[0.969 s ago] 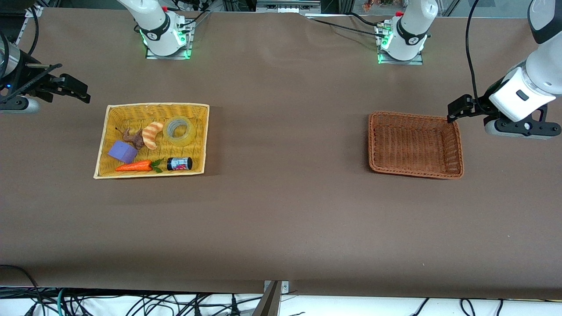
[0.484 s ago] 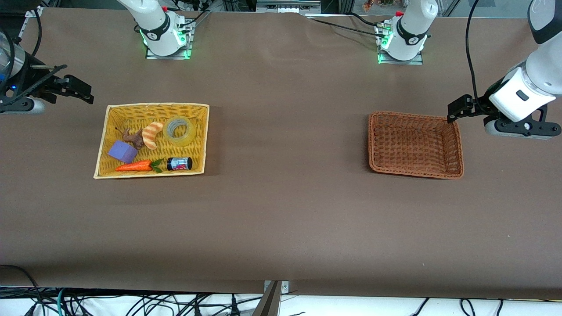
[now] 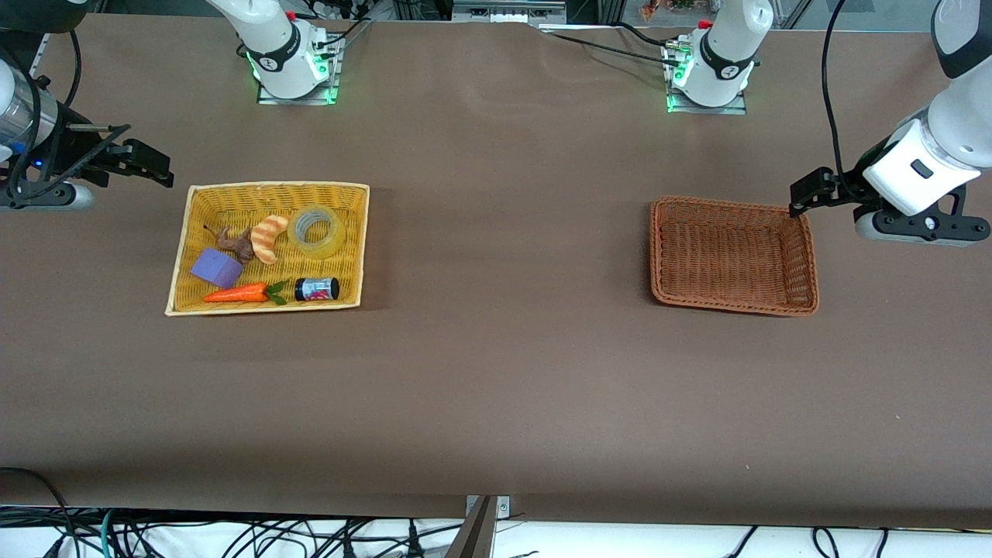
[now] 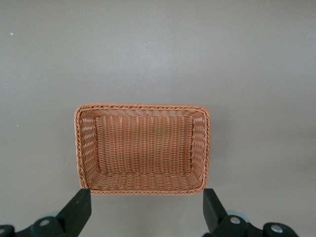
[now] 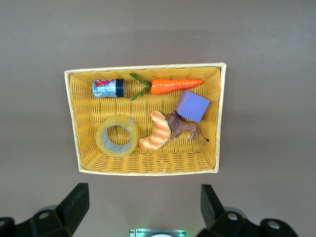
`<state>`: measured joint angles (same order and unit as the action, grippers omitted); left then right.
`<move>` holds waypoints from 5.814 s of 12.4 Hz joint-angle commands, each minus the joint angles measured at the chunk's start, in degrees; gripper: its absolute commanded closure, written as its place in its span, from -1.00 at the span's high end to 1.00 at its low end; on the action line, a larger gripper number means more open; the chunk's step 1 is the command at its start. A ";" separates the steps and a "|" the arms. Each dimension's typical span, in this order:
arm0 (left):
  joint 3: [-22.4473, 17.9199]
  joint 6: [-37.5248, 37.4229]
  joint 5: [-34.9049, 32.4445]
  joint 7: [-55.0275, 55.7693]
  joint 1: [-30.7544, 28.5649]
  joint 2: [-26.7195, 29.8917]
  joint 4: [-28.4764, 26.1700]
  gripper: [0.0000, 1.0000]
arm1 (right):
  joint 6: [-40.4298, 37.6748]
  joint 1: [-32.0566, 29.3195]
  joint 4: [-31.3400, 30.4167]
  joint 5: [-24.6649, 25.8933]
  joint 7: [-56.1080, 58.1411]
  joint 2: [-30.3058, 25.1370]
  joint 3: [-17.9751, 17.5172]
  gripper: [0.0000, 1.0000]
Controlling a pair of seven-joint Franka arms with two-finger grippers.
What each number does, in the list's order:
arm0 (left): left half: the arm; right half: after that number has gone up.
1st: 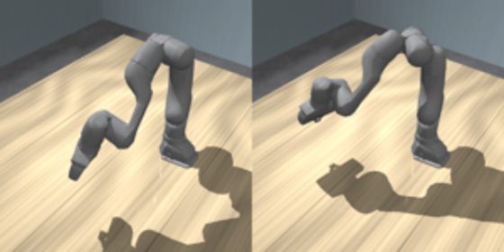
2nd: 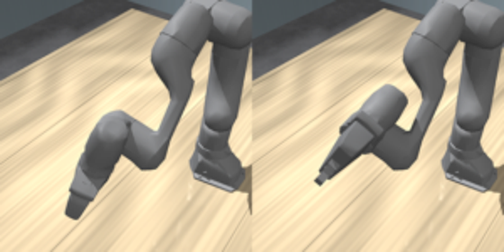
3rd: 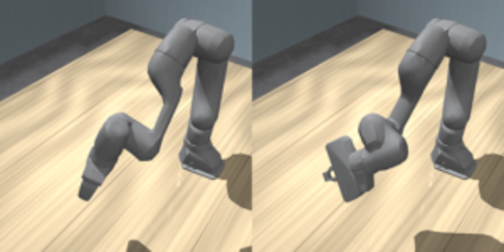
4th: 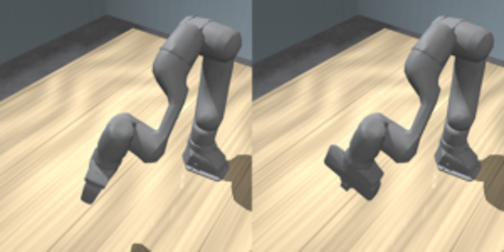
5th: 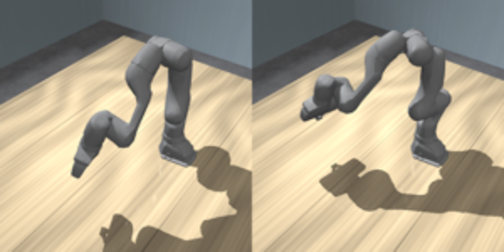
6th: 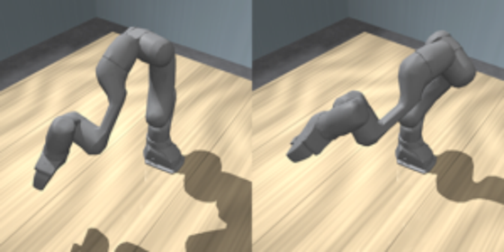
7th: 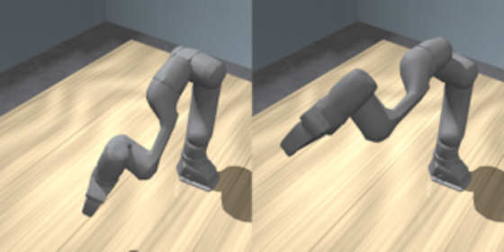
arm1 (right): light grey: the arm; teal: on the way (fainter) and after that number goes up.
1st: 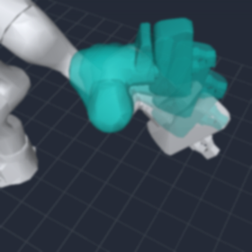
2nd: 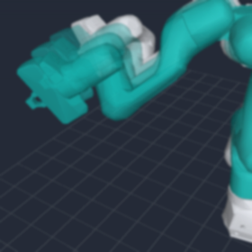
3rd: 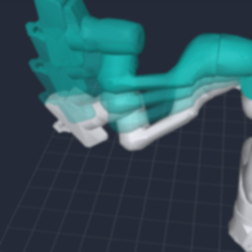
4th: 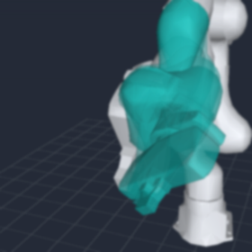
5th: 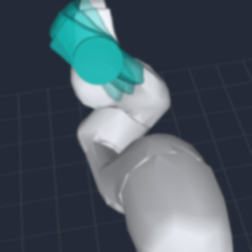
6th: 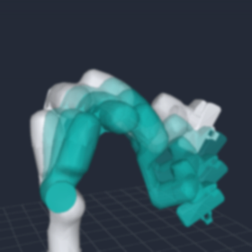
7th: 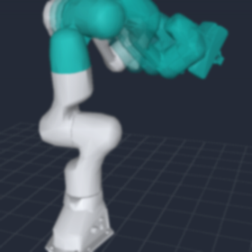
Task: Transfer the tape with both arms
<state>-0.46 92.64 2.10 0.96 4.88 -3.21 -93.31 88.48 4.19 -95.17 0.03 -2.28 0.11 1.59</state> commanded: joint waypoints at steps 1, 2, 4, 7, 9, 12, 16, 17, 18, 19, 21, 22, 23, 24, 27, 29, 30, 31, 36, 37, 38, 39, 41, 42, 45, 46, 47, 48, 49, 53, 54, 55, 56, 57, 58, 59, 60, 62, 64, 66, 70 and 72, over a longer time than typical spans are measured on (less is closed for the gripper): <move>0.02 -0.62 0.01 -0.96 -0.13 -0.65 1.55 1.00 | -0.77 0.12 -0.02 -0.03 0.69 -0.47 0.25 1.00; 0.02 -0.62 0.01 -0.96 -0.13 -0.65 1.55 1.00 | -0.77 0.12 -0.02 -0.03 0.61 -0.47 0.25 1.00; 0.02 -0.62 0.01 -0.96 -0.13 -0.74 1.55 1.00 | -0.77 0.12 -0.02 -0.03 0.61 -0.47 0.25 1.00; 0.02 -0.62 0.10 -0.96 0.04 -0.74 1.55 1.00 | -0.77 0.12 -0.02 -0.03 0.52 -0.47 0.34 1.00; 0.02 -0.62 0.09 -0.96 -0.05 -0.74 1.55 1.00 | -0.77 0.12 -0.02 -0.03 0.61 -0.47 0.34 1.00; 0.02 -0.62 0.10 -0.96 0.04 -0.74 1.55 1.00 | -0.86 0.12 -0.02 -0.03 0.61 -0.47 0.34 1.00; 0.02 -0.62 0.10 -0.96 -0.05 -0.74 1.55 1.00 | -0.86 0.12 -0.11 0.05 0.87 -0.12 0.34 1.00; 0.02 -0.62 0.10 -0.96 -0.05 -0.74 1.55 1.00 | -1.55 0.29 -0.19 0.05 1.48 1.10 0.17 1.00; 0.02 -0.62 0.10 -0.96 -0.05 -0.74 1.55 1.00 | -4.61 0.73 -0.19 0.14 3.57 2.33 -0.01 1.00; 0.02 -0.62 0.10 -0.96 -0.05 -0.74 1.55 1.00 | -5.94 2.04 -1.50 0.06 6.99 3.39 -0.10 1.00; 0.02 -0.62 0.10 -0.96 -0.05 -0.74 1.55 1.00 | 1.03 4.76 -5.45 0.14 9.82 4.63 -0.36 1.00; 0.02 -0.62 0.10 -0.96 -0.05 -0.74 1.55 1.00 | 4.99 5.99 -8.95 0.32 10.18 4.63 -0.54 1.00; 0.02 -0.62 0.10 -0.96 0.04 -0.74 1.55 1.00 | 10.08 6.44 -14.12 0.58 10.88 4.02 -1.76 1.00; 0.02 -0.62 0.10 -0.96 0.04 -0.74 1.55 1.00 | 15.87 6.44 -18.78 1.02 13.59 2.80 -3.16 1.00; 0.02 -0.62 0.01 -0.96 -0.05 -0.74 1.55 1.00 | 35.45 6.36 -32.32 1.55 22.21 2.96 -3.17 1.00; 0.02 -0.62 0.10 -0.96 -0.22 -0.74 1.55 1.00 | 47.34 6.36 -38.93 2.68 25.46 4.27 -3.17 1.00; 0.02 -0.62 0.10 -0.96 -0.14 -0.74 1.55 1.00 | 49.57 6.27 -39.56 2.78 28.44 6.02 -3.00 1.00; 0.02 -0.62 0.10 -0.96 -0.05 -0.74 1.55 1.00 | 50.90 6.27 -40.00 2.78 29.60 7.95 -2.65 1.00; 0.02 -0.62 0.10 -1.04 -0.48 -0.74 1.55 1.00 | 64.88 6.18 -44.40 2.78 30.23 14.03 -2.56 0.52; 0.02 -0.62 0.10 -0.96 -0.40 -0.74 1.64 1.00 | 64.45 6.09 -44.32 2.78 29.27 14.30 -2.56 -0.38; -0.06 -0.62 0.10 -0.96 -0.14 -0.83 1.56 1.00 | 63.23 6.09 -44.14 2.69 29.26 14.04 -2.56 -0.77; 0.02 -0.62 0.10 -0.96 -0.31 -0.83 1.55 1.00 | 62.78 6.09 -43.97 2.69 29.52 13.69 -2.47 -0.86; 0.02 -0.62 0.10 -1.04 -0.40 -0.83 1.55 1.00 | 62.77 6.09 -43.79 2.69 29.52 13.25 -2.47 -1.00; 0.02 -0.62 0.10 -0.96 -0.40 -0.83 1.55 1.00 | 62.77 6.09 -43.79 2.78 29.43 12.55 -2.47 -1.00; 0.02 -0.62 0.10 -1.04 -0.40 -0.83 1.55 1.00 | 60.16 6.09 -42.74 2.69 29.61 9.57 -2.47 -1.00; 0.02 -0.62 0.10 -0.96 -0.49 -0.83 1.55 1.00 | 55.53 6.09 -40.56 2.69 29.61 8.25 -2.56 -1.00; -0.06 -0.62 0.10 -0.96 -0.57 -0.83 1.55 1.00 | 49.04 6.09 -36.88 2.52 29.35 7.45 -2.65 -1.00; -0.07 -0.62 0.10 -1.04 -0.66 -0.83 1.55 1.00 | 40.71 6.18 -31.71 2.08 29.09 7.10 -2.99 -1.00; -0.07 -0.70 0.01 -0.96 -0.66 -0.83 1.55 1.00 | 31.67 6.53 -25.83 1.73 26.73 7.61 -3.43 -1.00; 0.02 -0.79 0.01 -1.04 -0.66 -0.83 1.55 1.00 | 22.34 11.08 -15.76 -0.19 4.63 11.56 -9.67 -1.00; 0.02 -0.79 0.01 -1.04 -0.58 -0.83 1.64 1.00 | 23.13 13.36 -14.10 -3.60 -1.62 14.01 -9.94 -1.00; 0.02 -0.70 0.09 -1.04 -0.49 -0.83 1.64 1.00 | 25.31 16.52 -11.65 -7.12 -6.46 16.91 -9.94 -1.00; 0.02 -0.70 0.10 -1.04 -0.40 -0.74 1.73 1.00 | 28.12 20.12 -9.10 -8.37 -11.47 20.24 -9.85 -1.00; 0.02 -0.88 0.01 -0.96 -0.22 -0.83 2.95 1.00 | 31.80 23.11 -6.46 -8.47 -17.61 23.84 -9.94 -1.00; 0.02 -0.97 0.01 -0.78 0.04 -0.74 3.31 1.00 | 36.27 25.84 -3.91 -8.47 -23.94 27.88 -9.94 -1.00; 0.11 -1.14 0.01 -0.78 0.04 -0.74 3.31 1.00 | 40.76 29.35 -0.84 -8.47 -30.96 32.01 -9.94 -1.00; 0.11 -1.23 0.01 -0.78 0.04 -0.83 3.31 1.00 | 44.89 32.25 1.36 -8.21 -37.12 35.36 -9.94 -1.00; 0.02 -1.14 -0.08 -0.96 0.04 -1.00 3.05 1.00 | 54.46 36.66 2.44 -7.77 -44.10 40.55 -9.85 -1.00; 0.02 -1.14 0.00 -0.52 -0.39 -3.37 3.14 1.00 | 62.39 38.87 2.44 -8.47 -45.45 43.47 -9.85 -0.83; 0.11 -1.14 -0.17 -0.35 0.21 -6.87 3.40 1.00 | 63.57 38.79 2.44 -8.47 -45.36 43.13 -9.77 0.99; 0.37 0.69 -0.26 -0.34 -0.13 -13.47 3.40 1.00 | 48.77 38.09 2.44 -7.60 -43.09 34.29 -5.48 1.00; 2.64 4.99 0.00 1.31 -0.48 -16.98 2.00 1.00 | 37.52 38.09 2.35 -7.51 -39.49 28.48 -0.83 1.00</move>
<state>0.19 95.28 2.11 1.08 4.81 -16.96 -91.73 134.88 42.71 -90.95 -7.53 -44.70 35.44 -2.53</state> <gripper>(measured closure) 0.000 0.062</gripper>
